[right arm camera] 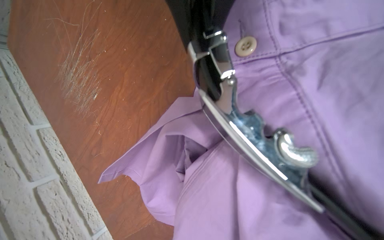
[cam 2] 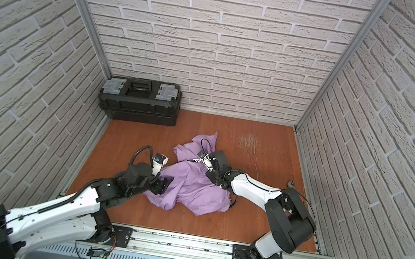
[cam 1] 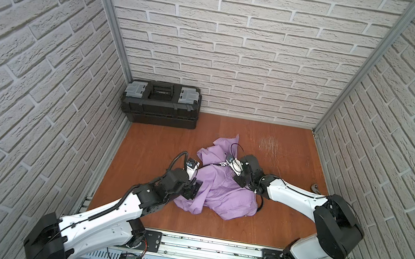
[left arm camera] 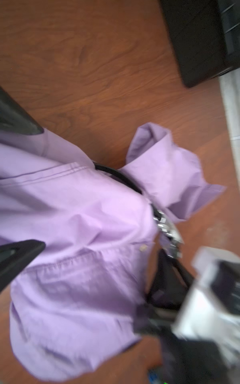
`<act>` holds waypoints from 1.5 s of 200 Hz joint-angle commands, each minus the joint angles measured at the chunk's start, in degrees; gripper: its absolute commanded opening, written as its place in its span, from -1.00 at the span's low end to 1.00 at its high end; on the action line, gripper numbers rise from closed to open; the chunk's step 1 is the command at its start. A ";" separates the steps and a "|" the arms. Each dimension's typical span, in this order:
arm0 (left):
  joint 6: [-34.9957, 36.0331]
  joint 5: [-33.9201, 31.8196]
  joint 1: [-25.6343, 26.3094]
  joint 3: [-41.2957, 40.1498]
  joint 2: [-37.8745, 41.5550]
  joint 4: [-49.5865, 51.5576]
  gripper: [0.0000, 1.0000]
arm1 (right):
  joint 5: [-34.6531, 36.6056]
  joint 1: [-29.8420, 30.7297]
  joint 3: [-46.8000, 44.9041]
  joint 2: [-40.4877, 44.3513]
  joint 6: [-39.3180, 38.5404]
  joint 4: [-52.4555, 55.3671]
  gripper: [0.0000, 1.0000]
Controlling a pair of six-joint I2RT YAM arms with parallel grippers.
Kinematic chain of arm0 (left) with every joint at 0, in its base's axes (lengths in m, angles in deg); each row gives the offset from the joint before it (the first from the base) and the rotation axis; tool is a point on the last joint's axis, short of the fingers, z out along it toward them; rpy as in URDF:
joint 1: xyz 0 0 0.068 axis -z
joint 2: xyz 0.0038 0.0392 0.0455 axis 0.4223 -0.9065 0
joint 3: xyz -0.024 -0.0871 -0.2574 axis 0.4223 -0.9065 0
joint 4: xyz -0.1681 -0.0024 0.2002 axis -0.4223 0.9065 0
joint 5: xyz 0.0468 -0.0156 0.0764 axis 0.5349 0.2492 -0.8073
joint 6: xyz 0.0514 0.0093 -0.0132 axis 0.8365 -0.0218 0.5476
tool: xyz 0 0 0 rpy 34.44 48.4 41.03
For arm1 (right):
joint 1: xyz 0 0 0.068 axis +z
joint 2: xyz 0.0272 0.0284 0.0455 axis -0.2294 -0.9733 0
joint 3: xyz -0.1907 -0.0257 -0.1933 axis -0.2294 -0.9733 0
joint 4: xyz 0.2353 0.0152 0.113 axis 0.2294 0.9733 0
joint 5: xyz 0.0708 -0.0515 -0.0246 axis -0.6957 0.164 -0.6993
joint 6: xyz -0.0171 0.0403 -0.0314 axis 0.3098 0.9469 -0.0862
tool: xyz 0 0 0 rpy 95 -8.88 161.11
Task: Remove the belt from the trousers
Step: Adjust the trousers at the center of the board.
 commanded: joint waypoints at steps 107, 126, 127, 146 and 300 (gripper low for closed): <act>29.02 22.91 -13.06 21.35 -24.23 -9.15 0.78 | -3.96 2.33 -3.64 17.72 -7.76 -20.80 -0.95; 28.61 24.54 -12.44 23.81 -27.78 -10.80 0.77 | -4.20 2.68 -1.26 18.51 -7.63 -16.79 -0.95; 28.61 24.59 -12.44 23.89 -27.88 -10.87 0.76 | -4.21 2.68 -1.11 18.49 -7.65 -16.40 -0.95; 28.66 24.96 -11.53 24.75 -29.46 -11.71 0.76 | -4.03 2.77 1.91 18.14 -7.42 -9.95 -0.95; 22.89 4.38 -3.98 28.58 -36.00 -12.75 0.52 | 3.82 2.95 6.25 18.05 4.61 -2.29 -0.95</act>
